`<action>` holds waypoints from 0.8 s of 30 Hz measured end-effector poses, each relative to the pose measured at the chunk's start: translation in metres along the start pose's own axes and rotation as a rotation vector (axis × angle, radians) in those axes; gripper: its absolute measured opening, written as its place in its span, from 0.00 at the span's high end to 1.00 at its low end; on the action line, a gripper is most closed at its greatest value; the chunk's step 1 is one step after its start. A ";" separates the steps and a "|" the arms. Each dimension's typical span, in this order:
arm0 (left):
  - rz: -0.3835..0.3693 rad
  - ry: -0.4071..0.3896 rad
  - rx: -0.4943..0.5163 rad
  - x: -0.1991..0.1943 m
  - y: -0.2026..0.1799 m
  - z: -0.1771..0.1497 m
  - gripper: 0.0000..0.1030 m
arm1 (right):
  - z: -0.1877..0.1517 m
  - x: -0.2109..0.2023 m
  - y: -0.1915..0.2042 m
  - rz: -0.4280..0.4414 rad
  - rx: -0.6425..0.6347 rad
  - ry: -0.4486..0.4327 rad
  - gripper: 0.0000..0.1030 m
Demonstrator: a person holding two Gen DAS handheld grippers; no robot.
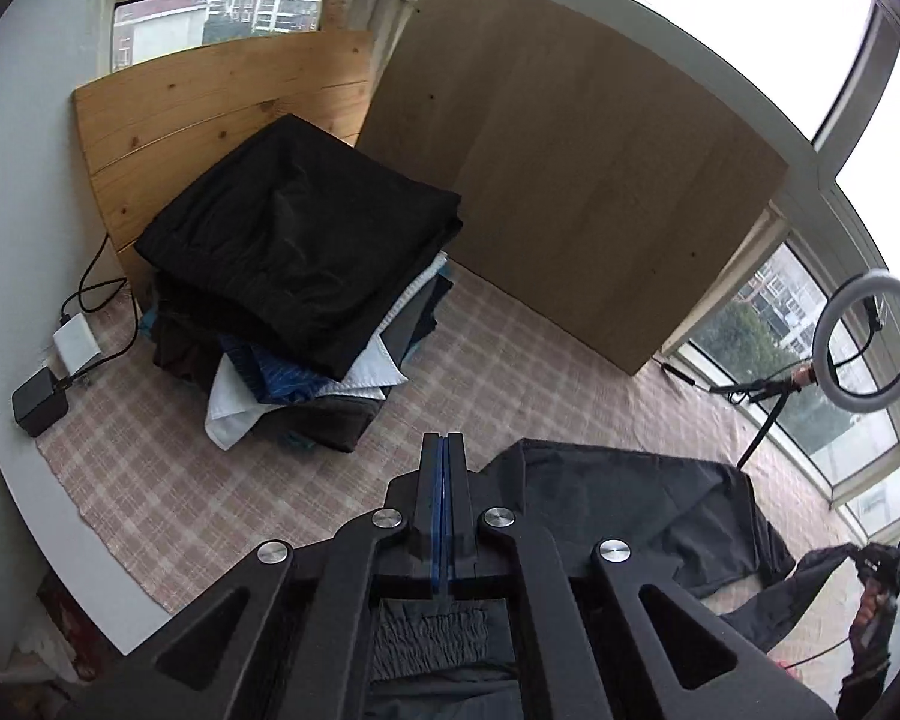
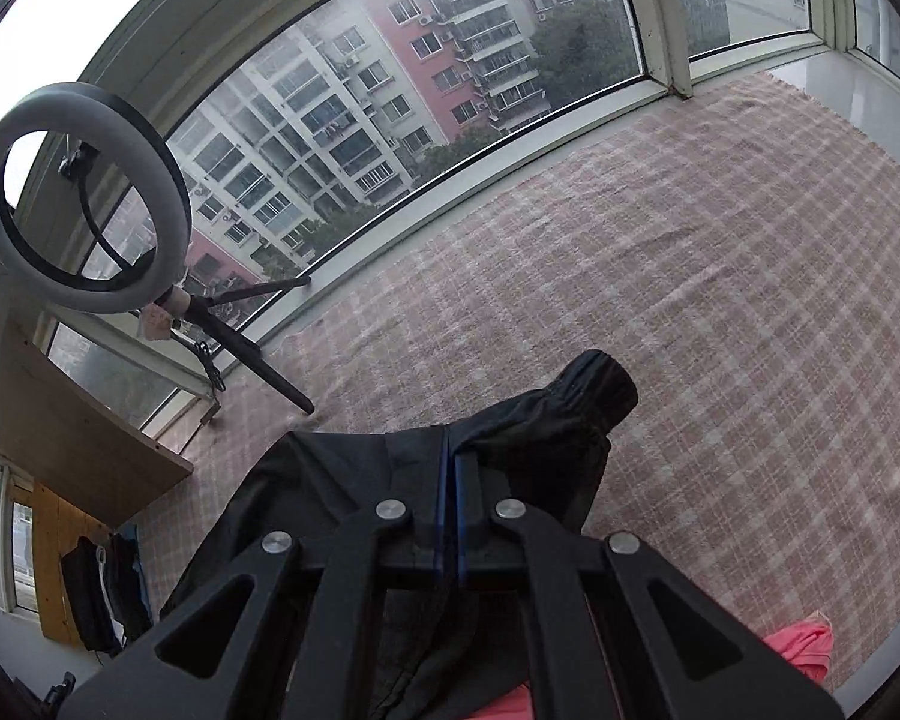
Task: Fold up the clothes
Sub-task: 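Lift the pants and stretch them between waistband and cuff with both grippers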
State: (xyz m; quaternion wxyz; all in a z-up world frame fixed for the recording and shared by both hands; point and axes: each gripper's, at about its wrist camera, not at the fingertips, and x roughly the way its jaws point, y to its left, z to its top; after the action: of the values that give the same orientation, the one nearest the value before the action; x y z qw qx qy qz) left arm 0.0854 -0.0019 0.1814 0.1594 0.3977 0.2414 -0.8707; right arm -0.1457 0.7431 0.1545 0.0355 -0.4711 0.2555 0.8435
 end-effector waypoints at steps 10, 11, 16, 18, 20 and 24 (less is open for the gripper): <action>-0.019 0.254 0.115 0.044 -0.002 -0.093 0.98 | 0.011 0.082 0.010 -0.175 -0.179 0.121 0.95; -0.030 0.309 0.152 0.053 -0.007 -0.108 0.97 | 0.009 0.083 0.010 -0.169 -0.188 0.130 0.95; -0.135 0.490 0.186 0.096 -0.031 -0.159 0.97 | -0.011 0.080 0.009 -0.174 -0.183 0.145 0.95; -0.143 0.488 0.178 0.114 -0.031 -0.158 0.94 | -0.016 0.080 0.003 -0.152 -0.141 0.165 0.95; -0.002 0.359 0.171 0.120 -0.016 -0.134 0.98 | -0.018 0.078 0.001 -0.148 -0.127 0.164 0.95; 0.220 0.122 -0.033 0.092 0.048 -0.074 0.98 | -0.021 0.069 0.002 -0.154 -0.140 0.144 0.95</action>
State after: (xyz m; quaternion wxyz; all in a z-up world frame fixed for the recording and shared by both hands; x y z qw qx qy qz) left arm 0.0954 -0.0093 0.0543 0.2456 0.4715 0.2197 -0.8180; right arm -0.1688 0.7191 0.0904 0.0491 -0.5500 0.1610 0.8180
